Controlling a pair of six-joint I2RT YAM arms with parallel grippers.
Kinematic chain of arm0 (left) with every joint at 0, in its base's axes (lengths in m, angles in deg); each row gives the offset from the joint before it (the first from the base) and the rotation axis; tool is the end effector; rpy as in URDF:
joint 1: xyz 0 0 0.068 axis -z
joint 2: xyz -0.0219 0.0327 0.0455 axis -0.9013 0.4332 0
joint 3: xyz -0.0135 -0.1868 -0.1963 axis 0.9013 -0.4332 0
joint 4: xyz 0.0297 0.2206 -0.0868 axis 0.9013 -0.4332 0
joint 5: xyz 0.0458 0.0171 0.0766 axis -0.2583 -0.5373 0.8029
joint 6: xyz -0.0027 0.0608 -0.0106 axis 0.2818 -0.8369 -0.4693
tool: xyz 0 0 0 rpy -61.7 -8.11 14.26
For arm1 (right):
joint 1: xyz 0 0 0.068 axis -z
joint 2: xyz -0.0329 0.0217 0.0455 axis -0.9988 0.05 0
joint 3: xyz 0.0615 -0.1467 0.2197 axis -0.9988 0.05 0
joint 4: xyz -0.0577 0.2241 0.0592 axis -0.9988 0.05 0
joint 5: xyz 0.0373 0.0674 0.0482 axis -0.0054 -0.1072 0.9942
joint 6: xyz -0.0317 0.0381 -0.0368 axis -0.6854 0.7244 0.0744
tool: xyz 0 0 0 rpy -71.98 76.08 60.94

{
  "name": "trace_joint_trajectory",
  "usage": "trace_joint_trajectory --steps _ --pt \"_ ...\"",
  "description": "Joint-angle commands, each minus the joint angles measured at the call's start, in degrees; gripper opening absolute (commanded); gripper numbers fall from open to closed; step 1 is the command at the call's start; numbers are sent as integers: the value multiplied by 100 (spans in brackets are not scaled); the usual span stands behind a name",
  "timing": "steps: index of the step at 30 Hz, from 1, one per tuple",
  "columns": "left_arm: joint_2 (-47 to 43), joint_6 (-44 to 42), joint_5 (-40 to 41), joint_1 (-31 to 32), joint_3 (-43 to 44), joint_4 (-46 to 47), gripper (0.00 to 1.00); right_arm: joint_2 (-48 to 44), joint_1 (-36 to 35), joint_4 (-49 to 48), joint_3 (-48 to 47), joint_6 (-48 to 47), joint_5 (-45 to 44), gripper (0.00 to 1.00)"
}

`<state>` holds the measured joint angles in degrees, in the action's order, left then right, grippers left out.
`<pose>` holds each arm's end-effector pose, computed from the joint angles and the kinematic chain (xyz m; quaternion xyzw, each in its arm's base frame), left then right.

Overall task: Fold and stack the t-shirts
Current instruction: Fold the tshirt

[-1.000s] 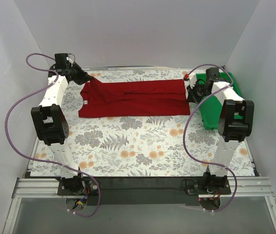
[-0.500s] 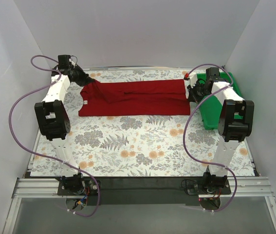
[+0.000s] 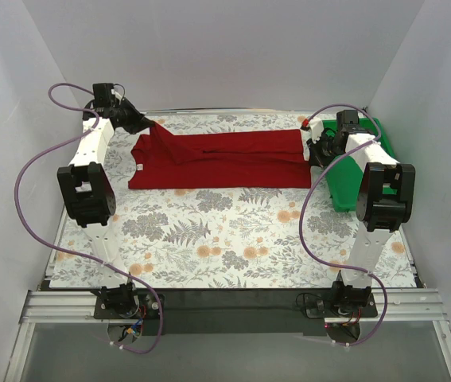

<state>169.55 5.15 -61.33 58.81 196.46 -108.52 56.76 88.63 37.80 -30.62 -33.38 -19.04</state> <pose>0.4660 0.0266 0.2739 -0.5562 0.7180 -0.3747 0.1863 0.4115 0.0106 0.2120 -0.3857 0.8532 0.1084 0.3341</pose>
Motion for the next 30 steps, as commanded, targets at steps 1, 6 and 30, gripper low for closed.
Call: trace_joint_trajectory --steps 1,6,30 --pt "58 -3 -99 -28 222 -22 0 -121 26 -138 45 71 -70 1" --pt "225 23 -108 -28 354 -30 0 -86 26 -156 19 132 -123 1" --pt "1070 41 -495 -28 1171 618 54 -147 -35 -340 -228 616 211 35"
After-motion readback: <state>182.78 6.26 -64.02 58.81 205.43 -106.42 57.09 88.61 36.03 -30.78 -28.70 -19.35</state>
